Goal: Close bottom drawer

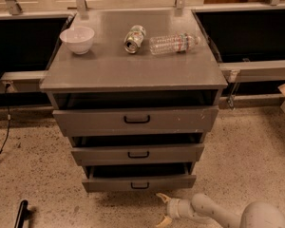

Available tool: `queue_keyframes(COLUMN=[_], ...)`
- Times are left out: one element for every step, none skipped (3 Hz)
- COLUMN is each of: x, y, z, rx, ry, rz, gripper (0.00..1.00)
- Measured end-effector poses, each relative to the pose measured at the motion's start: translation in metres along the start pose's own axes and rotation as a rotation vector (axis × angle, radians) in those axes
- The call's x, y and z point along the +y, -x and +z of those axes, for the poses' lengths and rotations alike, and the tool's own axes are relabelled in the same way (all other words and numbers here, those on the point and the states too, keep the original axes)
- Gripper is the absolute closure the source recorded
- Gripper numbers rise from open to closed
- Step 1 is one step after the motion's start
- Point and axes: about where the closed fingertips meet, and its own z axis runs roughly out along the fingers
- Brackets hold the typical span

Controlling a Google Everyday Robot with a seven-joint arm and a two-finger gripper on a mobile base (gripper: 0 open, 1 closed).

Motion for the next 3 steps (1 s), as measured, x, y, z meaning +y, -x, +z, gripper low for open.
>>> queue_keyframes(x=[-0.025, -0.066, -0.066], y=[-0.008, -0.022, -0.022], z=[0.004, 0.019, 0.019], rx=[0.006, 0.045, 0.045], ry=[-0.057, -0.114, -0.114], rz=[-0.057, -0.128, -0.128], gripper=[0.16, 0.0, 0.0])
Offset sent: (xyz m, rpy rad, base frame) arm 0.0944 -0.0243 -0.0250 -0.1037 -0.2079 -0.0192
